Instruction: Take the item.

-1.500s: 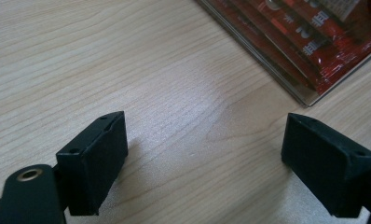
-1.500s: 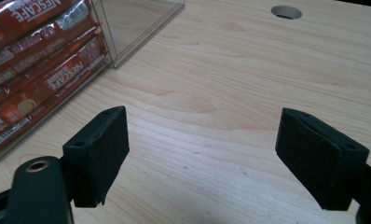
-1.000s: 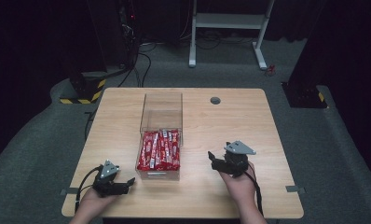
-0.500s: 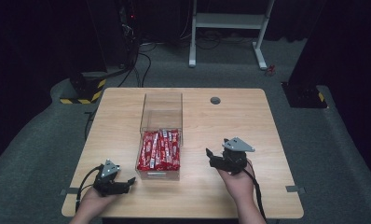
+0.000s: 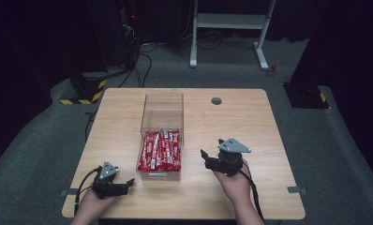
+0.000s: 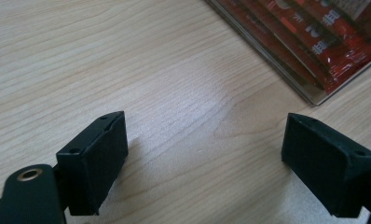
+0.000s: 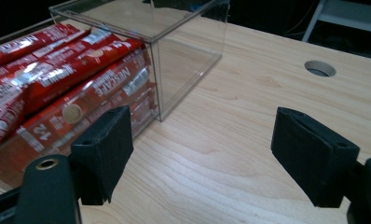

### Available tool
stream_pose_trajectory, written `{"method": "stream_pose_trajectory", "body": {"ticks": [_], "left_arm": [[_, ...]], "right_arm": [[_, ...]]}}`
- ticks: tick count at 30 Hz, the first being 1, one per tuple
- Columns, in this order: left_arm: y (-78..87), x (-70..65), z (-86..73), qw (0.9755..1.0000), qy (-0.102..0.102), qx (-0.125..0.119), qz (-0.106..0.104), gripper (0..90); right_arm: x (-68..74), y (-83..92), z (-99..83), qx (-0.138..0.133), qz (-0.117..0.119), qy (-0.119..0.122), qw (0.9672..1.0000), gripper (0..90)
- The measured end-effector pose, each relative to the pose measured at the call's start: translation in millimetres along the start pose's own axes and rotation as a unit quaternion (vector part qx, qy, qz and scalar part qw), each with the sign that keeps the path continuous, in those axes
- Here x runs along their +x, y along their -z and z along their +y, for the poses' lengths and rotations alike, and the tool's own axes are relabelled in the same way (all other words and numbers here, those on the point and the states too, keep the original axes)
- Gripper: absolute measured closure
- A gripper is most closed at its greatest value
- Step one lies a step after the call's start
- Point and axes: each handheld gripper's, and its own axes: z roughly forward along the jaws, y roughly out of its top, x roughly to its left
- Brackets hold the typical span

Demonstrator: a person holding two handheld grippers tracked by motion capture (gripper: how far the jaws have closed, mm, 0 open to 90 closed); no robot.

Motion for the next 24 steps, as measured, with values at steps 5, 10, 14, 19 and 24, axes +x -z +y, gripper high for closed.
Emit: {"method": "stream_pose_trajectory", "body": {"ticks": [5,10,14,19,24], "left_arm": [[2.3,0.2,-2.1,1.0000,0.001,0.000,0.002,15.3],[3.6,0.5,-3.6,1.0000,0.002,-0.001,0.004,15.3],[4.9,0.2,-4.5,1.0000,0.004,0.000,0.005,15.2],[5.6,0.1,-5.0,1.0000,0.002,0.000,0.007,15.1],[5.7,0.0,-5.2,1.0000,0.002,0.001,0.006,15.0]], "right_arm": [[6.0,0.0,6.7,-0.008,0.009,0.001,0.9999,21.1],[8.3,-0.2,9.4,-0.011,0.014,0.000,0.9998,21.1],[10.9,-1.2,12.7,-0.014,0.019,0.001,0.9997,21.1],[15.1,-1.6,16.0,-0.017,0.024,0.004,0.9996,21.1],[20.7,-3.1,19.2,-0.016,0.030,0.011,0.9994,21.4]]}}
